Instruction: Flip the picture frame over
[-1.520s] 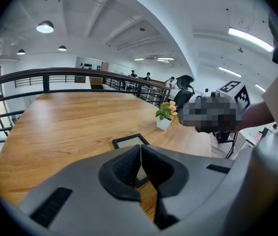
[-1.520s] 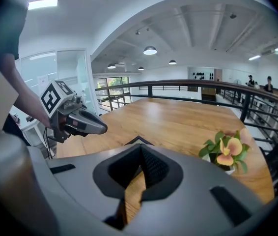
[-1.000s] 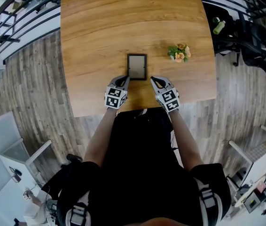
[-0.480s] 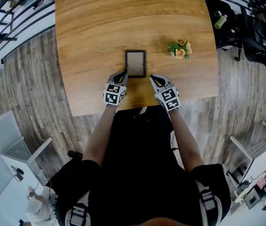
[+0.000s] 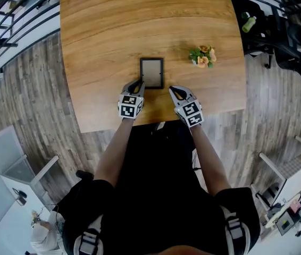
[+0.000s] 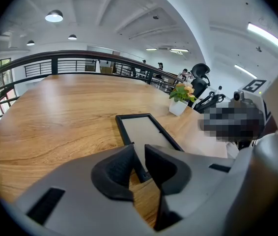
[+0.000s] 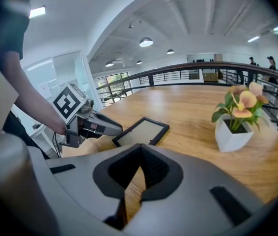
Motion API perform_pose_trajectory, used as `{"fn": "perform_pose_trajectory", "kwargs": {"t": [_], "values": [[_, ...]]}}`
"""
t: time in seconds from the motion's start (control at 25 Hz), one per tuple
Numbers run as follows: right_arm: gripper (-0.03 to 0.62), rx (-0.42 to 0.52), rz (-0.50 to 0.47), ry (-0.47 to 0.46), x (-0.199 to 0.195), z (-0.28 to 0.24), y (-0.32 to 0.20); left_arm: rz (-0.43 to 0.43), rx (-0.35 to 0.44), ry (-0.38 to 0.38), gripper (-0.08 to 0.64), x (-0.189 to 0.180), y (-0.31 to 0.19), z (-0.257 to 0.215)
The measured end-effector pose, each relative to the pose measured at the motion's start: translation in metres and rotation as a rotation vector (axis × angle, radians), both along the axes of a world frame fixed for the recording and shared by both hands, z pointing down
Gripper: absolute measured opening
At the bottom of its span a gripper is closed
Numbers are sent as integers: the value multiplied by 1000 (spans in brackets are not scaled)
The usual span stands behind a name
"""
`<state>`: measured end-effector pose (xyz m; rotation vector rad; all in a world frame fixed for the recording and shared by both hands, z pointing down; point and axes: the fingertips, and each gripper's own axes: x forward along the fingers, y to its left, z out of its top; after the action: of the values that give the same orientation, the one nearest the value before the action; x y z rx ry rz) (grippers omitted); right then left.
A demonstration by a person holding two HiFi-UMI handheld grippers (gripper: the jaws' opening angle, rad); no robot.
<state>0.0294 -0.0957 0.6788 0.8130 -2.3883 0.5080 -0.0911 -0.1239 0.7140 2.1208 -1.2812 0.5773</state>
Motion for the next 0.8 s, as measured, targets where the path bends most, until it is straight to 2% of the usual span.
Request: {"fn": "perform_pose_trajectory", "kwargs": {"t": [0.32,0.8], "values": [[5,3,-2,10,4,2,-1,-53,-29,-21,97,-2,-4,7],[5,-13,-7,21,11,2,-2,-107,-76,-72,94,-7,-6,20]]}}
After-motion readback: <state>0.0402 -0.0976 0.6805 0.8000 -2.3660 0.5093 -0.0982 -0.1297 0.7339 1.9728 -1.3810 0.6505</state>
